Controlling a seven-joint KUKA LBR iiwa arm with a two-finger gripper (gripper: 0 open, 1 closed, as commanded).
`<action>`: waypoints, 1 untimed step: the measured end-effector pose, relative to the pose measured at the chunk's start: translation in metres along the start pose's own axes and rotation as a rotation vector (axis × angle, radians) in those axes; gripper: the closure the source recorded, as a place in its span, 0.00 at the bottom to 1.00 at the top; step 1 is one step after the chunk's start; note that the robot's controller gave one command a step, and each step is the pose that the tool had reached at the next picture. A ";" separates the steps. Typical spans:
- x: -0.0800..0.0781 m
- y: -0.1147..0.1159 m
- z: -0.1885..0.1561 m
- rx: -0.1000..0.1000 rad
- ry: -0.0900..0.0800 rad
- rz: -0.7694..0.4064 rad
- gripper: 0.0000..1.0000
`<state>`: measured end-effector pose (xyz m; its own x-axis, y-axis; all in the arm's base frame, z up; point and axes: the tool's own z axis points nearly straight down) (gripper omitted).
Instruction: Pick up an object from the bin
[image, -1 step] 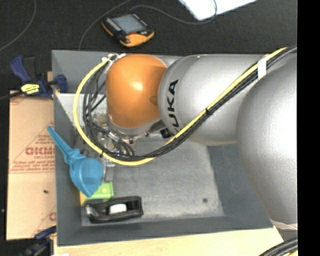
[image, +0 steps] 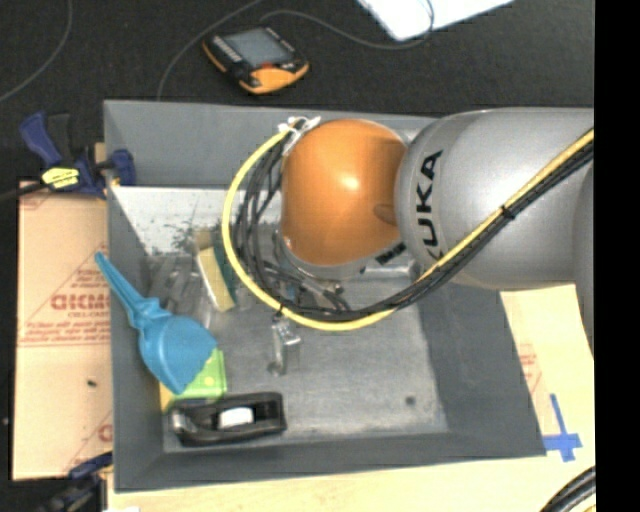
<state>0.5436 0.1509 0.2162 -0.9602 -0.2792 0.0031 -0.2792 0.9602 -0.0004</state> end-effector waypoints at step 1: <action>0.009 -0.032 -0.004 0.001 0.002 0.077 0.00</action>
Offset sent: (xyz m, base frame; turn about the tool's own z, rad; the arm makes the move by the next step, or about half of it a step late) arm -0.0007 -0.0311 0.0034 0.0754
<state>0.5437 0.1179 0.2202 -0.9789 -0.2044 0.0051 -0.2045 0.9789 -0.0016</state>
